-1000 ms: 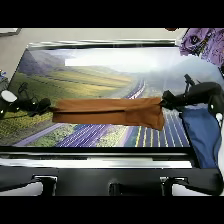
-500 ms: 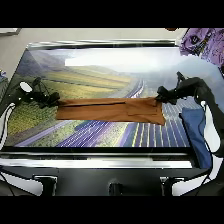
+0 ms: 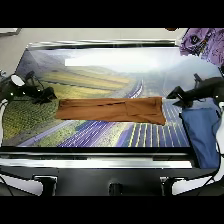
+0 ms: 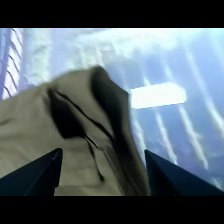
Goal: Fold the clothes and pants, and hang the long-sleeved shirts on hangers.
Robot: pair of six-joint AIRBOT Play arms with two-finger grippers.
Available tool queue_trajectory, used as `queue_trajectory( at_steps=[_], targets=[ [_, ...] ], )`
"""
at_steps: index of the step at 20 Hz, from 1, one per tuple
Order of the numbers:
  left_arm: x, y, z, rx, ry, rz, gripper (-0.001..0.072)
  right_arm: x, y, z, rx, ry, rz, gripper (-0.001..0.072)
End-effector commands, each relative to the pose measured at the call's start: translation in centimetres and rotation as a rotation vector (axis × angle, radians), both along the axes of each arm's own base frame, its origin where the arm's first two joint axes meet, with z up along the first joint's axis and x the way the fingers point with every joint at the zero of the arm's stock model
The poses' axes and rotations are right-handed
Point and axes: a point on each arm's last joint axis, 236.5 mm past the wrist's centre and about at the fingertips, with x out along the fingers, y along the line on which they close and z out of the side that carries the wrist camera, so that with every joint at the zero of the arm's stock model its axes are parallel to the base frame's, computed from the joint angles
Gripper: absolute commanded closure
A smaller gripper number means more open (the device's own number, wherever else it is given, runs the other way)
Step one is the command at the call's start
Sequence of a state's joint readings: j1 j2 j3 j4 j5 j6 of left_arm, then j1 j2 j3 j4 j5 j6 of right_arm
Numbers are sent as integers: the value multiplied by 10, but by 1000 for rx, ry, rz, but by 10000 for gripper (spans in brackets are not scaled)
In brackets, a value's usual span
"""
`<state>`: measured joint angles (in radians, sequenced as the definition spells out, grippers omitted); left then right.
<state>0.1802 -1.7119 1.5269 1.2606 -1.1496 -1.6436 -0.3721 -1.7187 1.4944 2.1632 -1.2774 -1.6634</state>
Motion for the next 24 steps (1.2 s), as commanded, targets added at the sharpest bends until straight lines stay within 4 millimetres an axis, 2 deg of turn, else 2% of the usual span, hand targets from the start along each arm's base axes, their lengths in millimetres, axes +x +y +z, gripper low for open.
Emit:
queue_trajectory(
  at_steps=[1, 3, 6, 9, 13, 14, 16, 17, 18, 19, 22, 24],
  targets=[
    [-10, 20, 33, 75, -19, -1, 296, -29, -11, -1, 131, 34, 26, 113],
    [-11, 21, 48, 85, -45, -2, 296, -37, -5, -17, 152, 53, 58, 56],
    [-12, 22, 62, 97, -72, -1, 296, -39, 7, -41, 203, 73, 65, 56],
    [-12, 21, 64, 98, -76, -3, 296, -31, 27, -60, 230, 79, 91, 56],
    [-12, 20, 64, 97, -77, -5, 296, -24, 70, -72, 227, 69, 178, 58],
    [-12, 19, 64, 97, -78, -7, 296, -20, 79, -73, 214, 59, 191, 71],
    [-9, 13, 63, 94, -82, -18, 297, -12, 94, -75, 185, 33, 210, 287],
    [-8, 4, 62, 80, -83, -28, 302, -9, 99, -73, 176, 23, 215, 487],
    [-5, -7, 59, 52, -82, -24, 408, -8, 99, -67, 171, 10, 215, 679],
    [-3, -24, 57, 5, -77, -24, 675, -6, 97, -56, 165, 3, 197, 686],
    [5, -90, 46, -106, -77, -96, 693, -10, 74, -11, 33, -19, 140, 687],
    [9, -147, 32, -176, -77, -149, 693, -12, 60, 27, -46, -65, 88, 687]
  ],
)
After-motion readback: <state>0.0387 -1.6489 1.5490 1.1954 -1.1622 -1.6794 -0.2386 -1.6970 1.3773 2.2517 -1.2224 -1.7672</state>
